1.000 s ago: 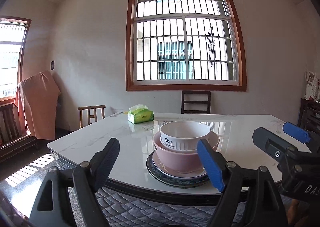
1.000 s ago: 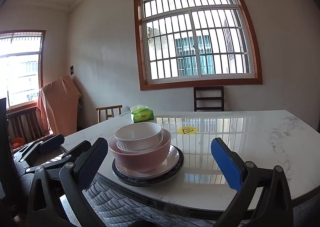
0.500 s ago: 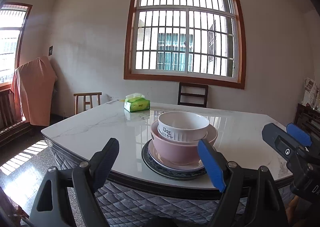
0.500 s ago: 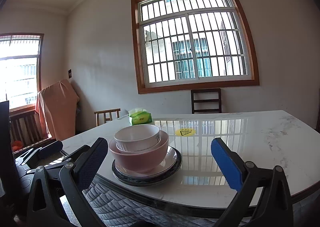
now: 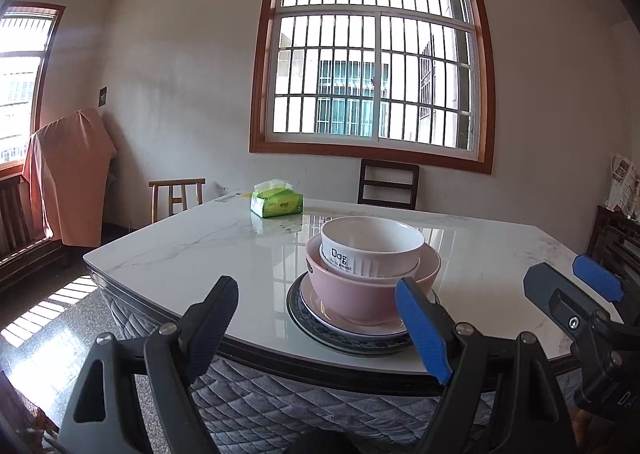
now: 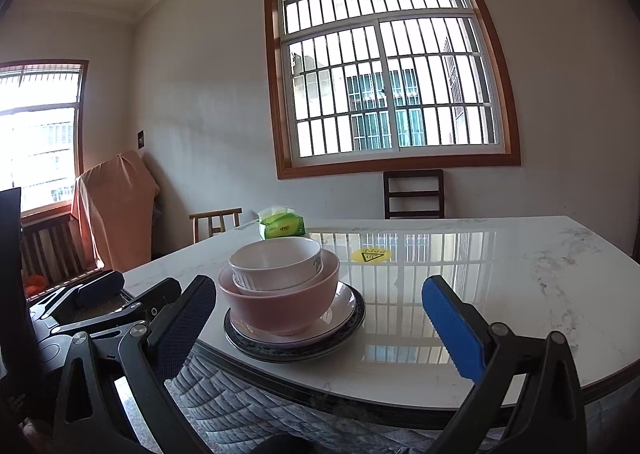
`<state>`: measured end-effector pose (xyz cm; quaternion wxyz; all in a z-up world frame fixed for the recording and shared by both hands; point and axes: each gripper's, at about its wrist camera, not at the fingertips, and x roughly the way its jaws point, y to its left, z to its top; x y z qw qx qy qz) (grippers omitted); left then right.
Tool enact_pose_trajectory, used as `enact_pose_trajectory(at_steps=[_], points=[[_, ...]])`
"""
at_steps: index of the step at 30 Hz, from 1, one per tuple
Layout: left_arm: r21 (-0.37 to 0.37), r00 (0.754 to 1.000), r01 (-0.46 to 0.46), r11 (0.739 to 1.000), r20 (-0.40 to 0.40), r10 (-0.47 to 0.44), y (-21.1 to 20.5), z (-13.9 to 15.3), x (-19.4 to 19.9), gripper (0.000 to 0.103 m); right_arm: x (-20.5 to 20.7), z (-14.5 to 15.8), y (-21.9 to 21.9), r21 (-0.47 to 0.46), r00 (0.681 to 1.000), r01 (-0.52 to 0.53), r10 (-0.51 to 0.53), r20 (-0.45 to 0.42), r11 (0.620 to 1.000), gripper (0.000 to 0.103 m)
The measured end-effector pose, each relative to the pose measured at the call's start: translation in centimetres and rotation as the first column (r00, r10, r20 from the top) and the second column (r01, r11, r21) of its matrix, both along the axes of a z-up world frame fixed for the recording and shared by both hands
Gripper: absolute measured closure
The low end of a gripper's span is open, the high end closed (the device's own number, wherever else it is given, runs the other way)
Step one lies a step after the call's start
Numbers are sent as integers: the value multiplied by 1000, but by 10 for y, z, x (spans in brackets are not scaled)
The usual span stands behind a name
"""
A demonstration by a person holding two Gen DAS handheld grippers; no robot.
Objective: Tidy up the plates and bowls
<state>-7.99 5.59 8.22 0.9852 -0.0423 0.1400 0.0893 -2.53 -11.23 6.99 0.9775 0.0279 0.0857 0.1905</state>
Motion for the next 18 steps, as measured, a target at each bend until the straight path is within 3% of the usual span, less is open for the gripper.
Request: enact_pose_trajectory(at_steps=[18], points=[[24, 1000, -3, 1000, -25, 4, -1, -3, 5, 20, 3, -1, -1, -12, 1000, -13, 12, -19, 1000, 1]])
